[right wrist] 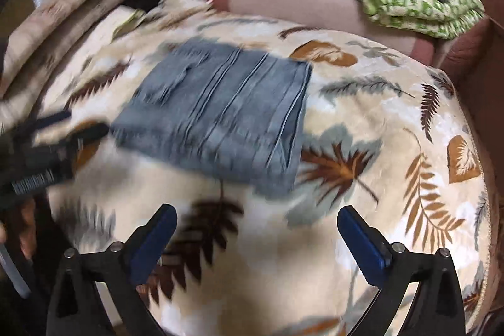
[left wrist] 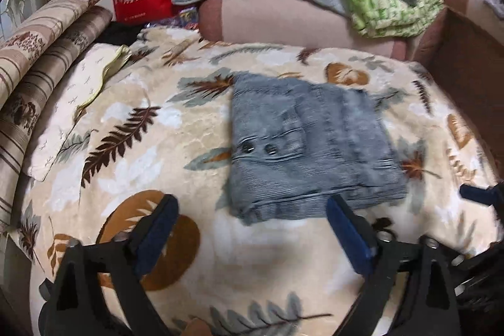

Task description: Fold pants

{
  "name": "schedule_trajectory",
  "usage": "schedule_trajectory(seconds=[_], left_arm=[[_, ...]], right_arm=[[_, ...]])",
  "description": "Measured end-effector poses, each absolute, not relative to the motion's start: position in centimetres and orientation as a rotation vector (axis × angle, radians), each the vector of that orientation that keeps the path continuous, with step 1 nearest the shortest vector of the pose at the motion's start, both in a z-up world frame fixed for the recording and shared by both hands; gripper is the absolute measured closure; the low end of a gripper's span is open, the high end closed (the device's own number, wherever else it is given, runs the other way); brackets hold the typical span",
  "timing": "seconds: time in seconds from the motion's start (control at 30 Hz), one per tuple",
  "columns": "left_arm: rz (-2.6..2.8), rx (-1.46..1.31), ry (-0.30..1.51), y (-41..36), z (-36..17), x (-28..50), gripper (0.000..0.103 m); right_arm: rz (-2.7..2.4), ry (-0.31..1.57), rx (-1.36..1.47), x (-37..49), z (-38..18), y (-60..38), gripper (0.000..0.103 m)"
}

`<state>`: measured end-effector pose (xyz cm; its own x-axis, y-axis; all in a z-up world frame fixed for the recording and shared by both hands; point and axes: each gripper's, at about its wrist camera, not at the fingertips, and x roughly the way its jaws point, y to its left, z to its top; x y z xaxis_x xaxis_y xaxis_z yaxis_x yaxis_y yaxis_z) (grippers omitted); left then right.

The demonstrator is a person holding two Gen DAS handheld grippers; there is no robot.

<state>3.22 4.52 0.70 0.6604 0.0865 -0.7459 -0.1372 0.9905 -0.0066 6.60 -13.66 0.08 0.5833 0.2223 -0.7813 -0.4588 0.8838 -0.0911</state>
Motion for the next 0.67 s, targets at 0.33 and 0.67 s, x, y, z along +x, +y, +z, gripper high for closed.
schedule_trajectory(seconds=[0.33,0.67], left_arm=[[0.083,-0.094,0.836,2.5,3.2,3.6,0.003],[0.108,-0.095,0.875,2.7,2.6,4.8,0.003]], right_arm=[[0.388,0.797,-0.351,4.5,2.6,-14.2,0.000],[0.390,0.804,-0.355,4.6,2.7,-13.4,0.000]])
